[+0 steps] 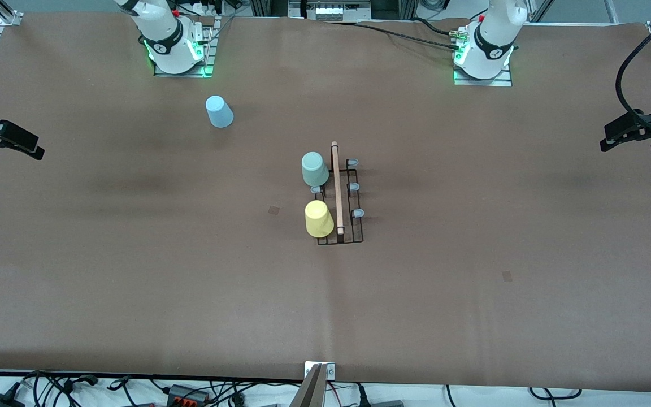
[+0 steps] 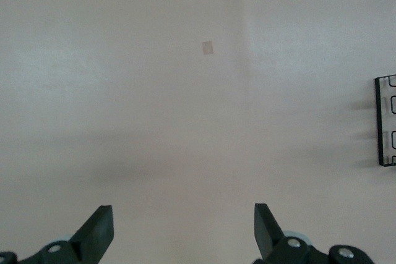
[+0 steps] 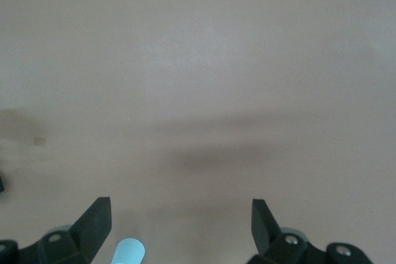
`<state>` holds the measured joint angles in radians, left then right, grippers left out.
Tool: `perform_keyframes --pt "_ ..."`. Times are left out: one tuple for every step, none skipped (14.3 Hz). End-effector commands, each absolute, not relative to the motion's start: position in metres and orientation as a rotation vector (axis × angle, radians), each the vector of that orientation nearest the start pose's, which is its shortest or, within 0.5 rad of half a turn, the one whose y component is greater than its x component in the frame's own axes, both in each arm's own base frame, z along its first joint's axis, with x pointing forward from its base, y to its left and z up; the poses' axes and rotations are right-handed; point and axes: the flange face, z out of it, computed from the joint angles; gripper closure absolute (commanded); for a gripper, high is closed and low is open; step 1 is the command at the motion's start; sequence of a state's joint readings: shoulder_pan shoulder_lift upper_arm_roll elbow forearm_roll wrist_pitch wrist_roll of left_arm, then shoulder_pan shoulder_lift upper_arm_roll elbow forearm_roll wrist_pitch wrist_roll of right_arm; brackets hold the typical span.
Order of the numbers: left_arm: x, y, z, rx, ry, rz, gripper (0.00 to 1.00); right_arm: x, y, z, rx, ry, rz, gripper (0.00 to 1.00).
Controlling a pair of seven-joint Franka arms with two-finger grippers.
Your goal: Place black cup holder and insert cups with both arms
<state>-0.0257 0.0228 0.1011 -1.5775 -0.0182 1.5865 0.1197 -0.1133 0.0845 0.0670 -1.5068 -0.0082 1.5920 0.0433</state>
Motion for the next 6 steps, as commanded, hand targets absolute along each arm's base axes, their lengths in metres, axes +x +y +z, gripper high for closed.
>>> perform_keyframes --pt "0.5607 0.0396 0.6157 -3.173 0.095 0.019 0.00 0.5824 -0.0231 0.6118 -3.140 0.097 0.002 0.00" --pt "0.5607 0.0396 0.6157 -3.173 0.095 0.019 0.00 0.5828 -0.0189 0.6118 -3.144 0.092 0.000 0.00" --pt "0.5607 0.0396 0.6157 -3.173 0.095 0.019 0.00 0.5798 -0.0228 0.6105 -3.147 0.111 -0.005 0.00" --pt "0.5603 0.0396 0.6166 -3.173 0.095 0.016 0.00 0.5755 -0.0241 0.6119 -3.147 0.101 -0.005 0.00" --pt "0.5607 0.0396 0.6157 -3.173 0.095 0.019 0.00 0.5751 -0.0232 0.6128 -3.146 0.113 -0.007 0.00" --pt "0.5607 0.0396 0.6157 -3.173 0.095 0.019 0.00 0.5751 -0.0232 0.6135 -3.146 0.109 -0.010 0.00"
